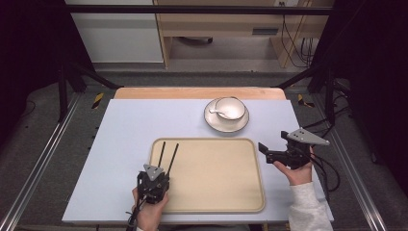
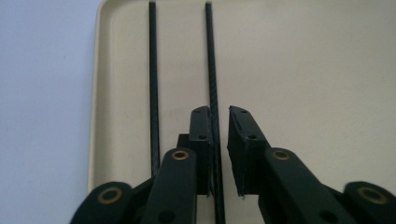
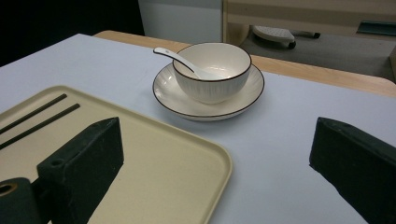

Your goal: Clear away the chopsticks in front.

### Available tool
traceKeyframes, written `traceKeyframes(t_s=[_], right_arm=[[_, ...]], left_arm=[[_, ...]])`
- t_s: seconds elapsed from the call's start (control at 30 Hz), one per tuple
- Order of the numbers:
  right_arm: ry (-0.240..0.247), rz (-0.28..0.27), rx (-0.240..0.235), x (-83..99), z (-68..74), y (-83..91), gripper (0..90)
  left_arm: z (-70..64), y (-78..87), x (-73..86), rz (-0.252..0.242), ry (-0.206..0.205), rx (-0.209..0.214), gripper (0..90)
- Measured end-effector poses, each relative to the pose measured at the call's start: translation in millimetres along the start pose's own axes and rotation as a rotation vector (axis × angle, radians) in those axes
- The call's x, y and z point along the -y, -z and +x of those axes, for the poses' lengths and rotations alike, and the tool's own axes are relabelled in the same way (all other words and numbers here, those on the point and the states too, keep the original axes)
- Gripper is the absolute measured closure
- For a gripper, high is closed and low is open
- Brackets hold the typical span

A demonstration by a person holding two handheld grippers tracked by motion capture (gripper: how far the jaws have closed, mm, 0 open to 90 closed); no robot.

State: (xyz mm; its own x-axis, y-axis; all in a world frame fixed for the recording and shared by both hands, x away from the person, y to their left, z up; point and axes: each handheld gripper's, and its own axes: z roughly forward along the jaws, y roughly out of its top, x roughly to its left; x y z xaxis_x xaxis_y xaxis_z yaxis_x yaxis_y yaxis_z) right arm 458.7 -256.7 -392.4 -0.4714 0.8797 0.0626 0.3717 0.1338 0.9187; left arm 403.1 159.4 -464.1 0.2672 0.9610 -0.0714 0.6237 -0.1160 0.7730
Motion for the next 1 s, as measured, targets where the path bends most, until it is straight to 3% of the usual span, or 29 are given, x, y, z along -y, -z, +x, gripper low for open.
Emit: traceKeyframes(t_s=[0.07,0.13,0.4,0.63,0.77,1.0], right_arm=[[-0.002,-0.005,0.003,-0.2,-0.4,0.5,3.0],[-0.007,-0.009,0.004,-0.5,-0.6,1.5,2.8],[-0.011,-0.019,0.008,-1.2,-2.4,5.0,2.0],[-0.015,-0.028,0.015,-1.6,-5.7,8.6,2.0],[-0.012,-0.023,0.022,-1.4,-6.4,8.4,1.9],[-0.007,-0.01,0.025,0.2,-7.9,5.8,2.0]], left_arm=[[5.0,6.1,-9.9,-0.037,-0.028,0.021,73.4],[10.3,12.0,-22.0,-0.068,-0.03,0.041,68.8],[36.9,29.6,-62.5,-0.181,-0.12,0.192,42.3],[62.7,32.0,-66.1,-0.163,-0.188,0.178,21.3],[78.0,29.0,-62.1,-0.16,-0.155,0.178,14.4],[103.3,27.4,-55.8,-0.173,-0.114,0.168,13.0]])
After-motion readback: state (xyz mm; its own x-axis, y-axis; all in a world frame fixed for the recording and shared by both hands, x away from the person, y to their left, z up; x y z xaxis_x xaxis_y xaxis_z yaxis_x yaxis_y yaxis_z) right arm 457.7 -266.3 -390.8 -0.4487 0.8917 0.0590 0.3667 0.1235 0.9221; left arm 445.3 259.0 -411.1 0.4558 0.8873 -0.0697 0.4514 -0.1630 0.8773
